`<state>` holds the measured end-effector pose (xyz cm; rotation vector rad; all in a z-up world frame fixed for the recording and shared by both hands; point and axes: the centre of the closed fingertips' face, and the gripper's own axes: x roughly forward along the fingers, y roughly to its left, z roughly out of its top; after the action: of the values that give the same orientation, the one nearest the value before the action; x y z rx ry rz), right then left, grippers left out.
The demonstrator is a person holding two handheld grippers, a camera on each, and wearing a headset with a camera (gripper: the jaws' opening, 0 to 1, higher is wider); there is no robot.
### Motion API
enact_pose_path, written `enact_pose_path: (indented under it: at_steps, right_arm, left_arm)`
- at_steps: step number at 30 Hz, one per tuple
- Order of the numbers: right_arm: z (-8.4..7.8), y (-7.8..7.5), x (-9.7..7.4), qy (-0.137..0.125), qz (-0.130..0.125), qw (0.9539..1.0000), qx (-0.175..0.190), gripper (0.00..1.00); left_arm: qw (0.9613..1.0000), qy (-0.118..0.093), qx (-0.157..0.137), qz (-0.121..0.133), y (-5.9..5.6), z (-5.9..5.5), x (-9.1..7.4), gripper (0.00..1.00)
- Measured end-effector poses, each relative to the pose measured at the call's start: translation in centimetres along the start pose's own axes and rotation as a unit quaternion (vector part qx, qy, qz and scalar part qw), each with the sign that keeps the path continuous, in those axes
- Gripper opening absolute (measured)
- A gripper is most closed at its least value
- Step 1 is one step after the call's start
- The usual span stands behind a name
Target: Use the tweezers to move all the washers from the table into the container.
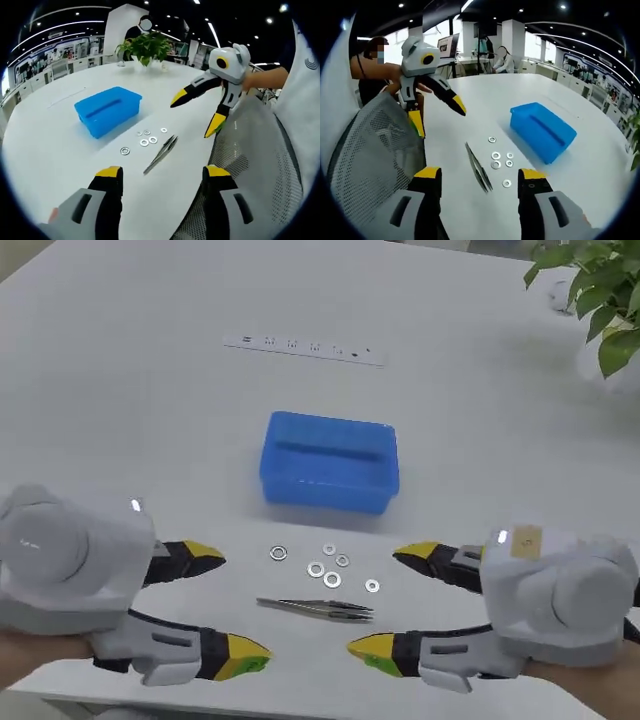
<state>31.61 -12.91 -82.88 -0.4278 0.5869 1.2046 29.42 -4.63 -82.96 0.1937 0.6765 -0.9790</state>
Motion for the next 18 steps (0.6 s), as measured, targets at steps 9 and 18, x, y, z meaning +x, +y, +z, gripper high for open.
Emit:
enact_pose_path:
  at_steps: [9,18]
  right_arm:
    - [-1.2,0.5,3.1,0.055,0.037,0.9974,-0.027,0.46]
    - [-2.0,0.8,5.0,0.093,0.065,0.9923,-0.050,0.41]
  left_arm:
    - [0.9986,0.022,0.021,-0.043,0.1,-0.4,2.7,0.58]
    - [0.9975,0.036,0.023,-0.055,0.7,-0.8,4.2,0.48]
